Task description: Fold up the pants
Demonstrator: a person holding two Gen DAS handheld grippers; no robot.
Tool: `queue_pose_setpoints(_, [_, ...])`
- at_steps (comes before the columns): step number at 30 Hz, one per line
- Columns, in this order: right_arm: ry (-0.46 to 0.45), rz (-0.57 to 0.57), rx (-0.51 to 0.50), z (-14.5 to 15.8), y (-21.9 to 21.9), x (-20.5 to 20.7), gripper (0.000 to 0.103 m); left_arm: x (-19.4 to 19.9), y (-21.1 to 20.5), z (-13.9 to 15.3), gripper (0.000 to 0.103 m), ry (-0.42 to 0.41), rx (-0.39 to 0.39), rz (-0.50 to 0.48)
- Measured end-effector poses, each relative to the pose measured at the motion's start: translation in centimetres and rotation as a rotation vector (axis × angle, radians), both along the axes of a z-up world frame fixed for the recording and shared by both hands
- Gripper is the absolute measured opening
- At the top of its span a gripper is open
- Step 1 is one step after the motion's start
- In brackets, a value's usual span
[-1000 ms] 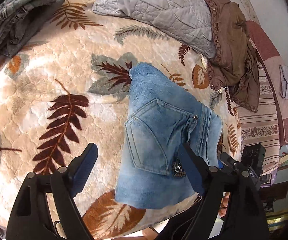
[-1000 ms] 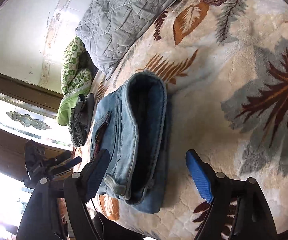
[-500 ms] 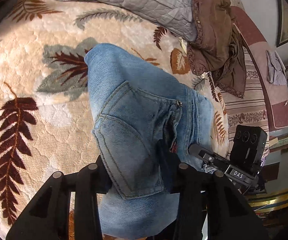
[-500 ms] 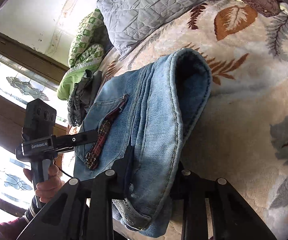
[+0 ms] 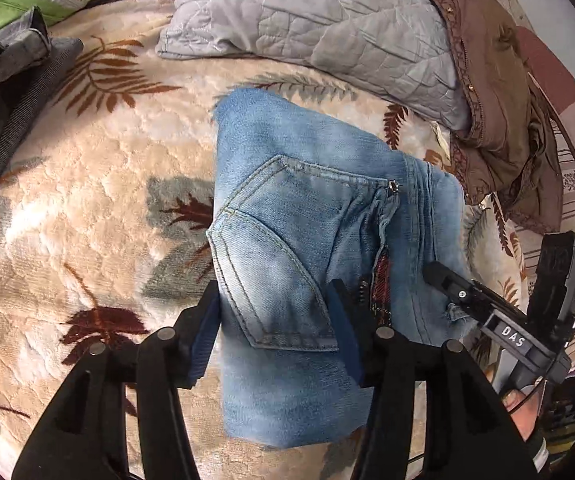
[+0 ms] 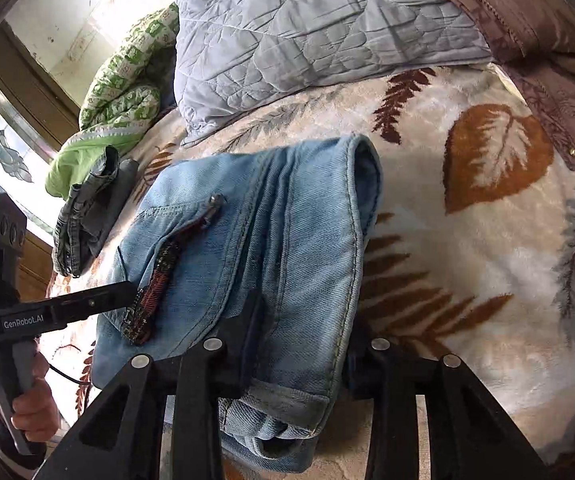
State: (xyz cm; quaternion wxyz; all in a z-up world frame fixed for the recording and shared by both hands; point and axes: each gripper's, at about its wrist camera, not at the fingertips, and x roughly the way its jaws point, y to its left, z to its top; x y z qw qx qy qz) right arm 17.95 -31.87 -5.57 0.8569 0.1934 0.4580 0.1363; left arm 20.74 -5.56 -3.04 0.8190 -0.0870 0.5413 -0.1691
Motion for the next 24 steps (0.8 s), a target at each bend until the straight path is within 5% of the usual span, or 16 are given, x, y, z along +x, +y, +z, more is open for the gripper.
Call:
queue_pose_setpoints(4, [-0.087,-0.062,-0.087,3.4,-0.5,-3.3,0.059,-2.8,0.4,1.9,0.068,-0.1,0.114,0.044])
queue_pose_setpoints(6, [-0.12,-0.084,-0.162,4.8,0.1,-5.4,0.098,-4.5,0.0,2.3,0.08,-0.146,0.194,0.071])
queue_pose_setpoints(7, [-0.136,-0.096,-0.21,5.3,0.6,-6.6,0.103,-5.4,-0.2,2.4,0.084,-0.173,0.243,0.092])
queue_pose_setpoints(10, [-0.15,-0.09,-0.402,6.1,2.9,-9.5,0.103,-8.1,-0.6,2.1,0.084,-0.252,0.325,0.14])
queue_pose_setpoints(13, [-0.137,-0.096,-0.572,6.3,4.9,-11.9,0.103,-10.4,0.0,1.3,0.084,-0.24,0.278,0.169])
queue_pose_setpoints(24, [-0.158,-0.069,-0.653,7.9,5.4,-17.3,0.103,-16.2,-0.1,1.6,0.084,-0.305,0.432,0.198])
